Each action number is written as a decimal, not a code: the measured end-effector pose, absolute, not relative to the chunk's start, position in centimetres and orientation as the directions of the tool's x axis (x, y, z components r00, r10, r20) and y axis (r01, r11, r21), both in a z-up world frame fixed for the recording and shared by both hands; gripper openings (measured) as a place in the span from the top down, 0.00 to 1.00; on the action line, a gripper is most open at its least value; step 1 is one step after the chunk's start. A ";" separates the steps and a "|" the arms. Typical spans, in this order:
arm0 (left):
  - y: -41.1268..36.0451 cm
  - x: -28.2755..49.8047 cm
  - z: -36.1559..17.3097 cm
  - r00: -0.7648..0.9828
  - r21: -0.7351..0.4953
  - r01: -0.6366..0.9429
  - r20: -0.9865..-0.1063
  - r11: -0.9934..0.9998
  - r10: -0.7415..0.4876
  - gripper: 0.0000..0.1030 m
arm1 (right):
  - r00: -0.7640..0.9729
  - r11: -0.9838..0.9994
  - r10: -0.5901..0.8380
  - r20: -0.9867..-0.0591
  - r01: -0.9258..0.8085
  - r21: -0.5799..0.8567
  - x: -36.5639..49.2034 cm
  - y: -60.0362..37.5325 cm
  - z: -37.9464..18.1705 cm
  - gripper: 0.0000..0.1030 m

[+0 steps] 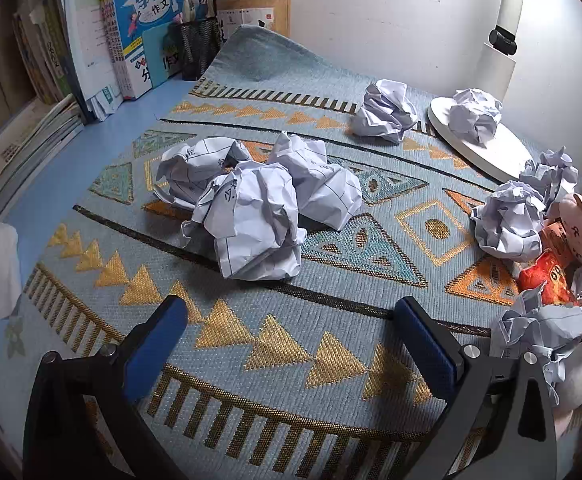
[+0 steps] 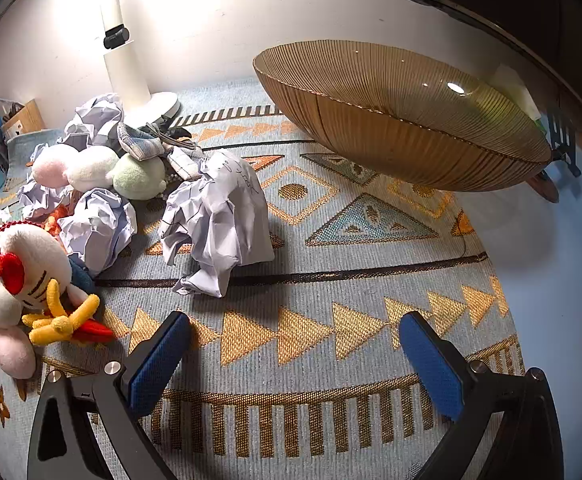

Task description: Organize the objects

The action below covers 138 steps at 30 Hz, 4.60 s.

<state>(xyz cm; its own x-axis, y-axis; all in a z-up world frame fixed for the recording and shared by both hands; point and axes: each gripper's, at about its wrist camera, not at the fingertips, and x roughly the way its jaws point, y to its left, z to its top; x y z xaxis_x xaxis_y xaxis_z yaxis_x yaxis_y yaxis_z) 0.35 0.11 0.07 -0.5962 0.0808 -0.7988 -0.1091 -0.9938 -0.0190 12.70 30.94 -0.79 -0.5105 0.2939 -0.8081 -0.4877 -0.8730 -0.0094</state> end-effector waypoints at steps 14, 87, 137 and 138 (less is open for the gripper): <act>-0.9 0.4 0.1 -0.574 -0.040 -0.130 -0.812 -0.991 0.108 0.00 | -0.545 -0.844 0.279 -0.791 -0.532 0.068 13.5 31.1 -0.5 0.00; 4.6 10.9 3.8 -0.709 -0.139 -0.371 -0.596 -0.918 0.377 0.01 | -0.599 -0.938 0.148 -0.787 -0.338 0.081 8.6 24.7 0.8 0.00; -1.7 9.8 5.7 -0.701 -0.419 -0.474 -0.352 -0.774 0.620 0.62 | -0.964 -0.922 0.073 -0.256 -0.164 0.352 18.1 25.3 6.8 0.64; -1.6 9.9 6.3 -0.704 -0.415 -0.482 -0.341 -0.772 0.623 0.62 | -0.966 -0.929 0.080 -0.245 -0.162 0.333 18.2 24.8 7.0 0.64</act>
<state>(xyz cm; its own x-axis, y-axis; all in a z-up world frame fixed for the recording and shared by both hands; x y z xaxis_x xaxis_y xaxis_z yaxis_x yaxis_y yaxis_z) 9.93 -1.63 6.27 -0.7040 0.6231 -0.3408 -0.4818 -0.7715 -0.4154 18.17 24.79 6.96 -0.9661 0.0802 -0.2453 -0.1616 -0.9291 0.3327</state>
